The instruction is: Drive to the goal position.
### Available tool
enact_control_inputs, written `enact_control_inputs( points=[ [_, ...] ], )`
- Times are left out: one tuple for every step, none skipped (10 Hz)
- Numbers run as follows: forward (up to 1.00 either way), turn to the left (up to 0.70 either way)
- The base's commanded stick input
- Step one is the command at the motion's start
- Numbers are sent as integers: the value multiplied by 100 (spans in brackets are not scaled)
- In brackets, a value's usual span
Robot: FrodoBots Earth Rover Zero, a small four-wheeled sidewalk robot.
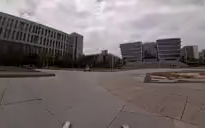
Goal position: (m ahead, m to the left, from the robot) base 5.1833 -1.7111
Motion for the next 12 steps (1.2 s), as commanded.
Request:
enact_control_inputs(
  points=[
    [70,0],
    [70,-23],
    [70,-31],
    [70,-31],
    [70,-31],
    [70,-22],
    [70,-8],
    [70,0],
    [70,0],
    [70,0],
    [70,0],
    [70,0]
  ],
)
